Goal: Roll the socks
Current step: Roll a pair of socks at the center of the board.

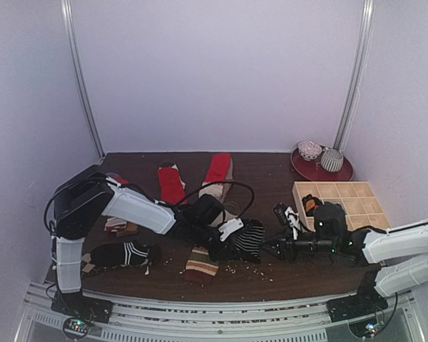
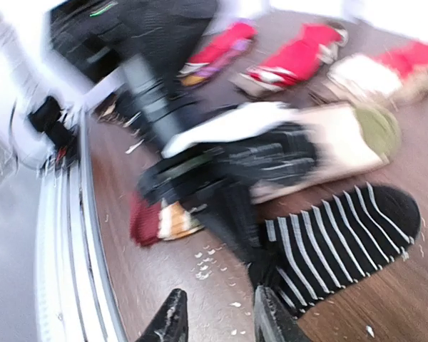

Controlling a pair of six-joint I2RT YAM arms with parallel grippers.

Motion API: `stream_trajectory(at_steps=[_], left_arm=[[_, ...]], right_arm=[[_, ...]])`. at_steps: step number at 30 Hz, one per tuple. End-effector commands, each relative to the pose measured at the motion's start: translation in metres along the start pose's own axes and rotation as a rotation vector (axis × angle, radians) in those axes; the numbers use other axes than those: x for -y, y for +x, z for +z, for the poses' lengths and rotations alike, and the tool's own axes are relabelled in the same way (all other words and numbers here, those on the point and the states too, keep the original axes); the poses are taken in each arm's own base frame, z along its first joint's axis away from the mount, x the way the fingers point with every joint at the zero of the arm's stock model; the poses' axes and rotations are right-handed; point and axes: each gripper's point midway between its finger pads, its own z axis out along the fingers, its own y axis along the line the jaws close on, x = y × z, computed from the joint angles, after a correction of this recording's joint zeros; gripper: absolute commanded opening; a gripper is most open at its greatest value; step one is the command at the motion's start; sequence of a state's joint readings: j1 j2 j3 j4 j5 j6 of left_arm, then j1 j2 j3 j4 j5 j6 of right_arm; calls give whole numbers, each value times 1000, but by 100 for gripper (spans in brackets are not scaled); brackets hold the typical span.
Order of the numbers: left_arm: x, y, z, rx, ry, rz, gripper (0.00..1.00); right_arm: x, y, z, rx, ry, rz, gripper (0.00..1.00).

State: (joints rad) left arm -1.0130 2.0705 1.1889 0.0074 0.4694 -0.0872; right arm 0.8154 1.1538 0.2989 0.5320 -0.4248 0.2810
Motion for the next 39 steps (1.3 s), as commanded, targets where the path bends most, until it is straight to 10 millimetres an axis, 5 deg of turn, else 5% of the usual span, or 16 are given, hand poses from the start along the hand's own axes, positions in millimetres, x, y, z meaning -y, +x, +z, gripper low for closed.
stream_trajectory(at_steps=[1, 8, 15, 33, 39], left_arm=[[2, 71, 1, -254, 17, -198, 0], [-2, 74, 8, -268, 36, -215, 0], [-5, 78, 7, -273, 37, -222, 0], [-3, 83, 6, -280, 49, -213, 0], [-2, 81, 5, -277, 55, -206, 0]], right_arm=[[-12, 3, -6, 106, 69, -369, 34], [-29, 45, 23, -96, 10, -627, 34], [-36, 63, 39, -193, -45, -722, 34], [28, 52, 64, -254, 190, -678, 31], [36, 63, 71, -304, 162, -638, 31]])
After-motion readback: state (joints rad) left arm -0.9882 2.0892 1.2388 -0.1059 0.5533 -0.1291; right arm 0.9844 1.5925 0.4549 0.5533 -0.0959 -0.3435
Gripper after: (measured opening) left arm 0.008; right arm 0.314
